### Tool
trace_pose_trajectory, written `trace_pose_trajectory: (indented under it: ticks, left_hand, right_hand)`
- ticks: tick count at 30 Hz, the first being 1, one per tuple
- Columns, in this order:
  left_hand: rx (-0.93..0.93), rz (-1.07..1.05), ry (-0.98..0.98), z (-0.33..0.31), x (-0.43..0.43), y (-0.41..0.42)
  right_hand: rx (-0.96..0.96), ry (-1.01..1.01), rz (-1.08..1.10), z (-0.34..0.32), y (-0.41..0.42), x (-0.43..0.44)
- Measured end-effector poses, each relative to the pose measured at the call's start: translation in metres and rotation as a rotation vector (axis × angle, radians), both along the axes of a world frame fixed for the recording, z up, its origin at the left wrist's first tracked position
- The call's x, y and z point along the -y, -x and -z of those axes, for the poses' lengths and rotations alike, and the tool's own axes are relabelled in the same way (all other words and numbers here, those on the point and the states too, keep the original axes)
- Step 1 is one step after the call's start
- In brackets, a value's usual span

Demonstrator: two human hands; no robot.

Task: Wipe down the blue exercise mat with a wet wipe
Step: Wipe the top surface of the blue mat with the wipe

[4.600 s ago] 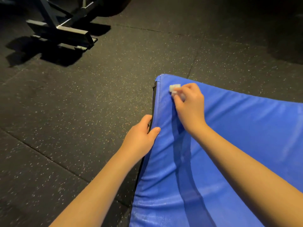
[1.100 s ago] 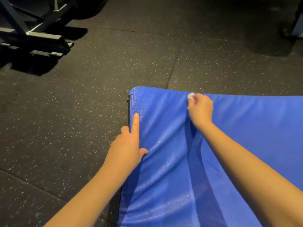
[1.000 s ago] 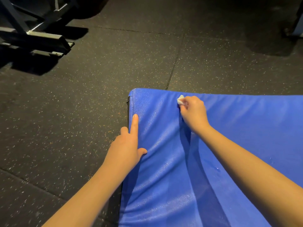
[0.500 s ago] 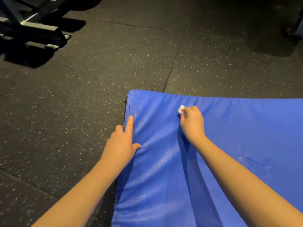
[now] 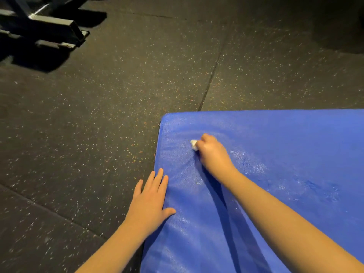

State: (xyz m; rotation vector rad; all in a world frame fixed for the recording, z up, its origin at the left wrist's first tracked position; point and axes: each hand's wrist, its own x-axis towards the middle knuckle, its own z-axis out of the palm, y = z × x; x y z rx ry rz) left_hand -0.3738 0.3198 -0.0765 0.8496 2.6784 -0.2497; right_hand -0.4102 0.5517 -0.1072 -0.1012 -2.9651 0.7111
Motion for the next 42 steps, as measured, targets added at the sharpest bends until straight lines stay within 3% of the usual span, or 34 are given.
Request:
trace_pose_trajectory:
  ticks: [2, 3, 7, 11, 12, 16, 21, 26, 28, 31, 36, 40, 42]
  left_hand:
    - [-0.03, 0.014, -0.021, 0.0, -0.001, -0.004]
    - [-0.05, 0.02, -0.031, -0.001, -0.001, -0.006]
    - [-0.089, 0.034, -0.086, 0.002, -0.003, -0.022]
    - [-0.103, 0.022, -0.097, 0.005, -0.003, -0.035]
    - [-0.103, 0.02, -0.101, 0.005, -0.002, -0.038]
    - [-0.109, 0.023, -0.13, 0.008, -0.002, -0.043]
    - [-0.225, 0.051, -0.222, 0.02, -0.001, -0.051]
    - [-0.174, 0.107, -0.232, 0.029, 0.004, -0.065]
    - [-0.183, 0.114, -0.211, 0.026, 0.003, -0.065]
    - [-0.169, 0.092, -0.2, 0.021, 0.0, -0.064]
    - [-0.154, 0.106, -0.205, 0.019, 0.001, -0.064]
    - [-0.149, 0.092, -0.173, 0.015, -0.001, -0.066]
    - [-0.156, 0.096, -0.167, 0.014, 0.0, -0.07]
  right_hand:
    - [-0.038, 0.079, 0.2, 0.001, -0.002, -0.008]
    - [-0.033, 0.137, 0.162, 0.0, -0.01, 0.0]
    - [-0.028, -0.013, -0.331, -0.003, -0.045, 0.02]
    - [-0.143, -0.031, 0.021, 0.0, -0.032, -0.009]
    - [-0.163, -0.009, 0.04, 0.002, -0.037, -0.003]
    - [-0.159, -0.083, -0.234, 0.006, -0.072, 0.014]
    - [-0.183, 0.045, 0.064, 0.011, -0.053, 0.006]
    - [-0.18, -0.078, -0.33, 0.006, -0.094, 0.015]
    - [-0.229, -0.108, -0.191, 0.006, -0.085, -0.005]
    - [-0.224, 0.011, 0.049, 0.012, -0.087, 0.004]
    - [-0.183, -0.081, -0.293, 0.015, -0.125, 0.015]
    - [-0.218, -0.058, 0.038, 0.012, -0.113, -0.001]
    - [-0.242, -0.011, 0.015, 0.013, -0.125, 0.018]
